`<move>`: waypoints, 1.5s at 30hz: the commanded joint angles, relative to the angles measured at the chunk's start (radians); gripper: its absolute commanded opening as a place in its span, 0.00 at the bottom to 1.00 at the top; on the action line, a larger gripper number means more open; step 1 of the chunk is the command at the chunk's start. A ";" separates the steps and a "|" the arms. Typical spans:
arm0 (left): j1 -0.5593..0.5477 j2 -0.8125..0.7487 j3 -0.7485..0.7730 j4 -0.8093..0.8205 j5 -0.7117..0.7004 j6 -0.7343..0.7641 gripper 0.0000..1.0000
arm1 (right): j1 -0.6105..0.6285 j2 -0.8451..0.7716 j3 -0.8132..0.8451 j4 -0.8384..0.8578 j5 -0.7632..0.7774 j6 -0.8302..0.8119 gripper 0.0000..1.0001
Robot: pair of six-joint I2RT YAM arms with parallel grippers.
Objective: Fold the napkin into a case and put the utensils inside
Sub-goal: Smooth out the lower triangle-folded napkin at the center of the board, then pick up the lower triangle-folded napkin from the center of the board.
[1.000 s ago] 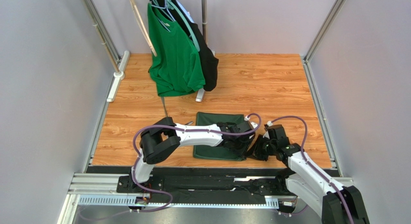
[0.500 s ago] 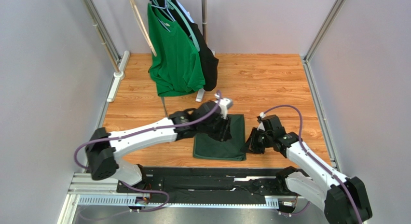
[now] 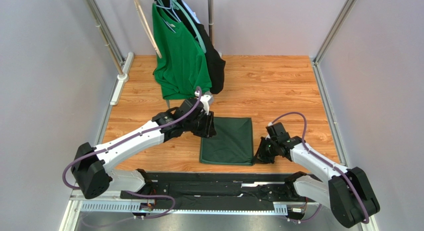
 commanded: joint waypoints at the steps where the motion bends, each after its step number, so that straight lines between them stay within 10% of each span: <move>1: 0.045 -0.064 0.030 -0.032 0.024 0.041 0.40 | -0.004 0.056 0.045 -0.030 0.166 0.009 0.00; 12: 0.088 -0.058 0.039 -0.012 0.090 0.038 0.40 | -0.270 0.166 0.377 -0.143 0.467 -0.174 0.00; 17: 0.090 0.008 0.035 0.054 0.102 0.012 0.39 | -0.082 0.224 0.583 -0.226 0.363 -0.321 0.00; 23: 0.093 0.118 0.091 0.091 0.084 -0.014 0.42 | -0.035 0.298 0.399 0.037 0.053 -0.166 0.00; 30: 0.093 0.233 0.116 0.109 0.052 -0.048 0.40 | -0.158 0.437 0.309 0.058 0.201 -0.201 0.00; 38: 0.093 0.403 0.278 0.017 -0.079 -0.051 0.65 | -0.272 0.407 0.359 -0.024 0.280 -0.296 0.01; 45: 0.140 0.353 0.230 0.038 -0.088 -0.031 0.59 | 0.076 0.281 0.564 -0.151 0.351 -0.442 0.50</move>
